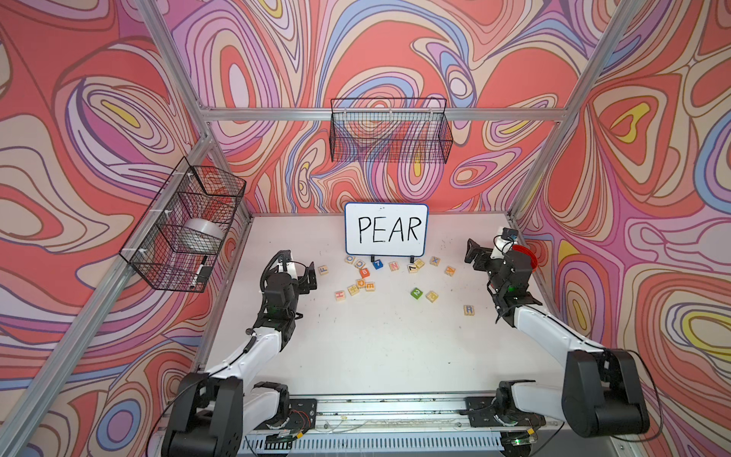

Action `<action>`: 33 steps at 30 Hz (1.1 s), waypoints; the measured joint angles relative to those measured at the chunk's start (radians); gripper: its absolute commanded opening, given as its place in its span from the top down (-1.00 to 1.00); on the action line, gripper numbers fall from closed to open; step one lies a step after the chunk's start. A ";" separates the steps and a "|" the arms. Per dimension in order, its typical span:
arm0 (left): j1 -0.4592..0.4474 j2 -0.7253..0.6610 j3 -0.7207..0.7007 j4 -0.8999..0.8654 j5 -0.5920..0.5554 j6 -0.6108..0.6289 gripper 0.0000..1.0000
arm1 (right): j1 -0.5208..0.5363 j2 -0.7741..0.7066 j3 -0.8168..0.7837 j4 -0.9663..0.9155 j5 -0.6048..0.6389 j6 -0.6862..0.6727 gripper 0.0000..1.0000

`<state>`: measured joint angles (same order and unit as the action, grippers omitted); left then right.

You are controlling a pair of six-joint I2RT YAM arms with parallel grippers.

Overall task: Spell the uppercase word “pear” with letter blocks
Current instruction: Pick up the letter block from the center of the board.

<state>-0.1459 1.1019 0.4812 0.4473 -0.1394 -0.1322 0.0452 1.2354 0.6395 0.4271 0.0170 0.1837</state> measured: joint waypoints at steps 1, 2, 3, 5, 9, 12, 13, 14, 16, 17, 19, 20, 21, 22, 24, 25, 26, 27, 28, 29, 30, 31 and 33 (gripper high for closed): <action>-0.013 -0.021 0.035 -0.060 0.011 -0.036 -1.00 | 0.019 -0.019 0.006 -0.028 -0.013 0.017 -0.97; -0.028 -0.037 0.077 -0.124 0.027 -0.082 -1.00 | 0.052 -0.038 0.014 -0.070 -0.032 0.042 -0.97; -0.042 -0.049 0.111 -0.182 0.046 -0.129 -1.00 | 0.081 -0.047 0.020 -0.098 -0.043 0.059 -0.97; -0.086 -0.067 0.170 -0.288 0.095 -0.238 -1.00 | 0.169 -0.059 0.031 -0.167 -0.069 0.114 -0.97; -0.215 -0.072 0.188 -0.427 0.185 -0.437 -1.00 | 0.309 -0.052 0.031 -0.260 -0.130 0.279 -0.97; -0.346 -0.071 0.178 -0.505 0.205 -0.563 -1.00 | 0.366 -0.035 0.013 -0.277 -0.168 0.425 -0.97; -0.384 -0.072 0.174 -0.520 0.203 -0.597 -1.00 | 0.382 -0.032 0.000 -0.278 -0.173 0.465 -0.97; -0.430 -0.074 0.166 -0.534 0.201 -0.636 -1.00 | 0.403 -0.031 -0.016 -0.281 -0.174 0.510 -0.97; -0.509 -0.079 0.153 -0.563 0.185 -0.705 -1.00 | 0.445 -0.031 -0.042 -0.295 -0.166 0.586 -0.97; -0.547 -0.082 0.149 -0.581 0.170 -0.740 -1.00 | 0.468 -0.031 -0.052 -0.307 -0.161 0.628 -0.97; -0.603 -0.085 0.147 -0.602 0.140 -0.791 -1.00 | 0.503 -0.031 -0.066 -0.319 -0.152 0.694 -0.97; -0.627 -0.085 0.147 -0.611 0.125 -0.816 -1.00 | 0.521 -0.031 -0.072 -0.324 -0.145 0.726 -0.97; -0.645 -0.085 0.147 -0.618 0.113 -0.838 -1.00 | 0.539 -0.031 -0.075 -0.329 -0.135 0.753 -0.97; -0.658 -0.085 0.147 -0.624 0.104 -0.854 -1.00 | 0.554 -0.031 -0.076 -0.338 -0.121 0.772 -0.97; -0.678 -0.082 0.147 -0.626 0.089 -0.881 -1.00 | 0.578 -0.041 -0.075 -0.356 -0.094 0.797 -0.97; -0.683 -0.079 0.147 -0.625 0.084 -0.890 -1.00 | 0.585 -0.051 -0.077 -0.358 -0.085 0.805 -0.97; -0.687 -0.076 0.147 -0.624 0.081 -0.896 -1.00 | 0.587 -0.064 -0.084 -0.340 -0.082 0.813 -0.97; -0.688 -0.076 0.146 -0.618 0.078 -0.901 -1.00 | 0.587 -0.081 -0.098 -0.311 -0.079 0.820 -0.97; -0.689 -0.076 0.142 -0.606 0.077 -0.906 -1.00 | 0.587 -0.094 -0.109 -0.292 -0.076 0.827 -0.97; -0.689 -0.077 0.134 -0.589 0.075 -0.912 -1.00 | 0.587 -0.106 -0.117 -0.282 -0.070 0.836 -0.97; -0.689 -0.078 0.126 -0.576 0.073 -0.919 -1.00 | 0.587 -0.113 -0.118 -0.286 -0.060 0.851 -0.97; -0.689 -0.079 0.122 -0.573 0.071 -0.924 -1.00 | 0.587 -0.116 -0.117 -0.294 -0.049 0.862 -0.97; -0.689 -0.082 0.111 -0.567 0.072 -0.931 -1.00 | 0.587 -0.116 -0.112 -0.333 -0.019 0.881 -0.97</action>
<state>-0.8345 1.0203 0.5926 -0.1200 -0.0677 -1.0634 0.6327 1.1191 0.5278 0.0944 -0.0025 1.0649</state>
